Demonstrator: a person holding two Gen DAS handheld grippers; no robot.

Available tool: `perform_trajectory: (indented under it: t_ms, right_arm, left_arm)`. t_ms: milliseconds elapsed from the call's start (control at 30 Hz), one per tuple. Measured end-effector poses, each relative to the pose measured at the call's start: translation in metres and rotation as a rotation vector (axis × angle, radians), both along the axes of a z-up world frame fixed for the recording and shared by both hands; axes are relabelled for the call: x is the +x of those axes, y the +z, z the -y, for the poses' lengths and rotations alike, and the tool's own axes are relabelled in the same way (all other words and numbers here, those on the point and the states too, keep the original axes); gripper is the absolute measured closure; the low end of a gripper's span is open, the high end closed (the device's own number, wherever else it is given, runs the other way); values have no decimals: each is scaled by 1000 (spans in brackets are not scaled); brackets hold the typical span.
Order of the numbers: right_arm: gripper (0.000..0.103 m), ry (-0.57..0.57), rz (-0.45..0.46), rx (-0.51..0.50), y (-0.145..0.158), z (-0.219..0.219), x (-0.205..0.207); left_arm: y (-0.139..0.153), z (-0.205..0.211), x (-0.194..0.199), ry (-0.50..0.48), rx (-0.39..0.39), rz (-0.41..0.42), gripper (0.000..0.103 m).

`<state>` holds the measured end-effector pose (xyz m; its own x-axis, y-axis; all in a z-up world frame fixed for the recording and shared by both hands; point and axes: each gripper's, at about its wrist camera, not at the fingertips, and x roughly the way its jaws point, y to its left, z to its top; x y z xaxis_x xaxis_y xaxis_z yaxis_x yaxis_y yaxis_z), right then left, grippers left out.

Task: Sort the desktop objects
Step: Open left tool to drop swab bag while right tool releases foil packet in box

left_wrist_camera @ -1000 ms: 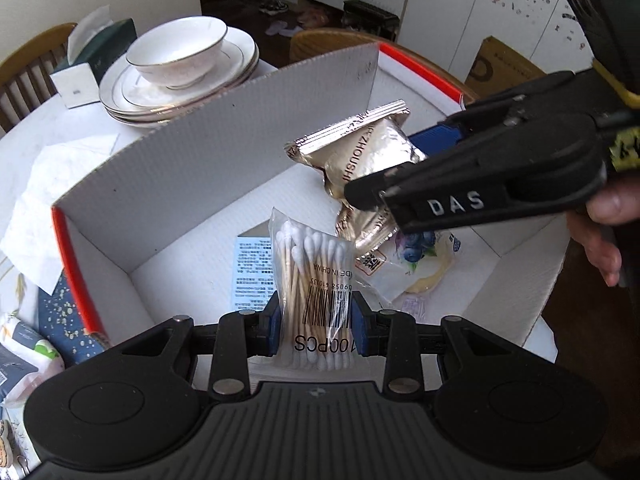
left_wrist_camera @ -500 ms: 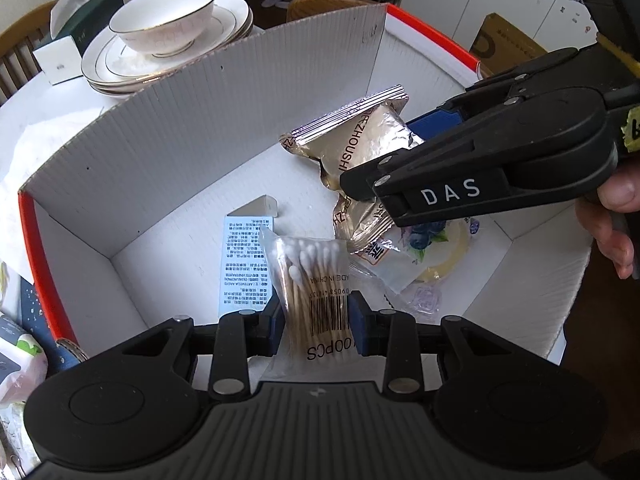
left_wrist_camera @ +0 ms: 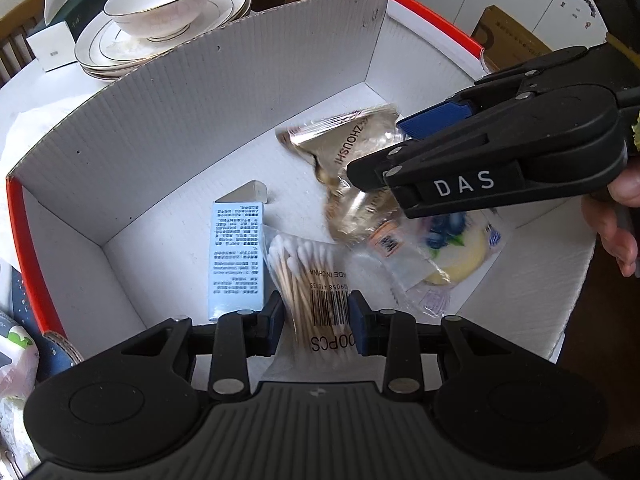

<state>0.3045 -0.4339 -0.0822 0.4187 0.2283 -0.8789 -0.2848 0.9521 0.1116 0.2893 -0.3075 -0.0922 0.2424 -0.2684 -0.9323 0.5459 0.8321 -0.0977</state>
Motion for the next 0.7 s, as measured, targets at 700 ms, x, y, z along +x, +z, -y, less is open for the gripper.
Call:
perform_trajectory:
  t_ms: [700]
  right_arm:
    - [44, 17, 94, 69, 41, -4, -29]
  left_arm:
    - [48, -33, -32, 50, -121, 154, 47]
